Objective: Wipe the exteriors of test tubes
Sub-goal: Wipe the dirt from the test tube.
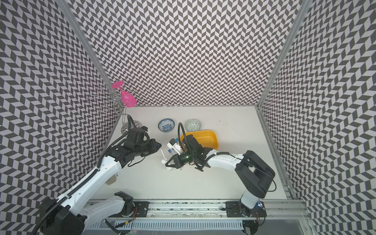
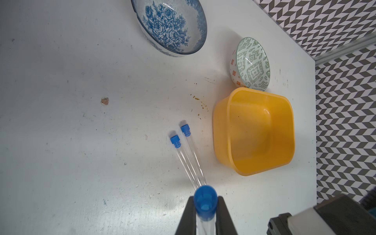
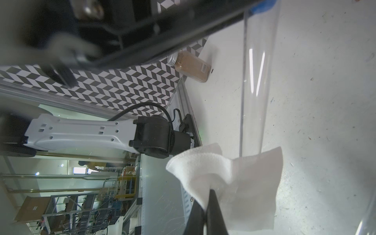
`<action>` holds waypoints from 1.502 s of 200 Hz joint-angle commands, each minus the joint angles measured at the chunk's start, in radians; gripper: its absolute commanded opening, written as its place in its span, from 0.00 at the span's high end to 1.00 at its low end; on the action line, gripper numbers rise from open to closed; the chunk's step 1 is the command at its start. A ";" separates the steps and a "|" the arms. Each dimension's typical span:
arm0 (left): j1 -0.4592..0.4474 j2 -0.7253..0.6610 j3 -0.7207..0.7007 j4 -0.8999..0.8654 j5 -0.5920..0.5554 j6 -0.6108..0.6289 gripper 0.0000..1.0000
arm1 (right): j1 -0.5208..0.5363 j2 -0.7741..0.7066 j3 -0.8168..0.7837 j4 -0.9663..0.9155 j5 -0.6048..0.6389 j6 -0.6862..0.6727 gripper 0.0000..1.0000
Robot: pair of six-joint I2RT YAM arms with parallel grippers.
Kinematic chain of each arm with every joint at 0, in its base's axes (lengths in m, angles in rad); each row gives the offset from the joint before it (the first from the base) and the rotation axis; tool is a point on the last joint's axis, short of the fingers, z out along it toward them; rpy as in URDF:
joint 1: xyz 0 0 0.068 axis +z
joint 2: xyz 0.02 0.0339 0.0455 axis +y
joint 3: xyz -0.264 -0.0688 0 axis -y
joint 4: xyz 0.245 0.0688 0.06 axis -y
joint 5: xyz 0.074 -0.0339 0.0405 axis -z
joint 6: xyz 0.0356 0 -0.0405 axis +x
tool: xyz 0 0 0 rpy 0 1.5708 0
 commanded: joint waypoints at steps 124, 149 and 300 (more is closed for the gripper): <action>0.002 -0.074 -0.033 -0.036 0.021 -0.032 0.86 | -0.045 0.217 0.336 -0.035 -0.040 -0.082 1.00; 0.003 -0.073 -0.027 -0.036 0.011 -0.034 0.86 | -0.040 0.207 0.317 -0.012 -0.055 -0.061 1.00; 0.011 -0.026 -0.002 -0.012 0.017 -0.020 0.86 | 0.013 -0.007 -0.009 0.085 -0.027 0.011 1.00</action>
